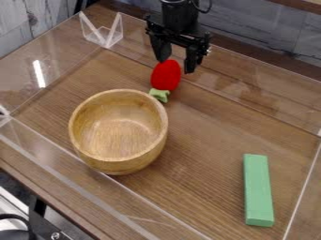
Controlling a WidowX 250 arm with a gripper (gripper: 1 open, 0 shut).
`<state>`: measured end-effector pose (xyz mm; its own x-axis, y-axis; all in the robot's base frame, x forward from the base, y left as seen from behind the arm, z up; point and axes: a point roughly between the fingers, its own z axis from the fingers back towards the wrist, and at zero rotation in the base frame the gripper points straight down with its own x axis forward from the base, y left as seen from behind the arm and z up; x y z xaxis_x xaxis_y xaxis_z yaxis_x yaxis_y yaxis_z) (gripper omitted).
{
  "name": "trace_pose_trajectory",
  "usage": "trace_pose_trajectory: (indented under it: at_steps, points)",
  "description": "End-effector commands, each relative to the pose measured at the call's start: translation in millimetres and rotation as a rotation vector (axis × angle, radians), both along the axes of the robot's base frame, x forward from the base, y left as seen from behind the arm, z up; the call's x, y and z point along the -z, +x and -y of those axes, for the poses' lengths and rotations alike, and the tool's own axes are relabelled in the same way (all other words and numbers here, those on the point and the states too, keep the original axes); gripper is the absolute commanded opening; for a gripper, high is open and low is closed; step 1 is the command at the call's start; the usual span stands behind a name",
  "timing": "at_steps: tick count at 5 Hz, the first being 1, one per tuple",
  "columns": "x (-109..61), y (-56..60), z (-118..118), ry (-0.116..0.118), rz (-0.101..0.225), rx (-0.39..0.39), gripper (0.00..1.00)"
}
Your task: Move the red fruit to the right side of the table
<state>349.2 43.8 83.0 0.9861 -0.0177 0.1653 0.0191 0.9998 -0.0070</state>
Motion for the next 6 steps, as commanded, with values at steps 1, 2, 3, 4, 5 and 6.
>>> trace_pose_trajectory:
  at_steps: [1,2,3,4,5,6]
  points:
    - [-15.7,6.8,-4,0.021,0.034,-0.063,1.00]
    - [5.8,4.6,-19,0.029,0.003,-0.158,1.00]
    - [21.3,2.6,-31,0.033,-0.013,-0.251,0.00]
    - [9.6,-4.9,-20,0.024,0.015,-0.234,0.00]
    - [-10.6,-11.7,-12,0.014,0.060,-0.235,0.00]
    - [-35.1,-17.2,9,-0.009,0.109,-0.203,0.00]
